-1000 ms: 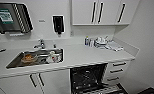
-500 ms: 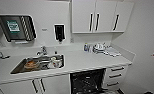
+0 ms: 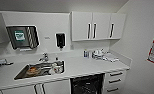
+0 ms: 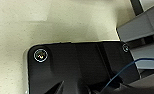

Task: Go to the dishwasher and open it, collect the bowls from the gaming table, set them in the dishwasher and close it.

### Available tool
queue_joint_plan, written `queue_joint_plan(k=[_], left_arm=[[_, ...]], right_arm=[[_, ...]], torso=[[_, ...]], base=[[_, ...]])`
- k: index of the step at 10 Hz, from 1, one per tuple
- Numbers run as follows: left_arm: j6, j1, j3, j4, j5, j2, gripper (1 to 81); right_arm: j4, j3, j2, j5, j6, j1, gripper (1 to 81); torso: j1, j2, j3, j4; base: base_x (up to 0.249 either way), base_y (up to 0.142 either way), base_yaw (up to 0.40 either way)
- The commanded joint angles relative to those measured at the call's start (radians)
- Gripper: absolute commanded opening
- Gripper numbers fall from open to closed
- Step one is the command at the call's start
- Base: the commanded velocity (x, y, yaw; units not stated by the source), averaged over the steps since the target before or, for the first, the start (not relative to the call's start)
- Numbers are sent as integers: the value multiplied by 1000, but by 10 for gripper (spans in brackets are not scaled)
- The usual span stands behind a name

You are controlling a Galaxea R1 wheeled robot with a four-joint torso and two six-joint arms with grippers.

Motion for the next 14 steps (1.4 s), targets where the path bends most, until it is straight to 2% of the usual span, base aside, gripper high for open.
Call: queue_joint_plan(k=[1,2,3,8,10,13,14], left_arm=[[2,-33,-4,12,31,-7,811],[2,-33,-4,12,31,-5,811],[4,-34,-4,12,31,-4,811],[4,-36,-4,12,31,-2,811],[2,-36,-4,12,49,1,811],[4,-36,-4,12,53,1,811],[4,-36,-4,12,53,3,811]], right_arm=[[-11,6,-5,-59,-4,49,811],[-11,6,-4,-59,-3,49,811],[-11,6,-4,-59,-3,49,811],[-11,6,1,-59,-3,48,811],[-11,6,1,-59,-3,46,811],[-13,4,1,-59,-5,46,811],[-13,4,1,-59,-5,46,811]], torso=[[-63,97,0,0],[-141,219,7,0],[-100,155,11,0],[-214,331,12,0],[-262,406,77,0],[-325,503,138,0],[-347,537,130,0]], base=[[0,0,0],[0,0,0],[0,0,0],[0,0,0],[0,0,0],[0,0,0],[0,0,0]])
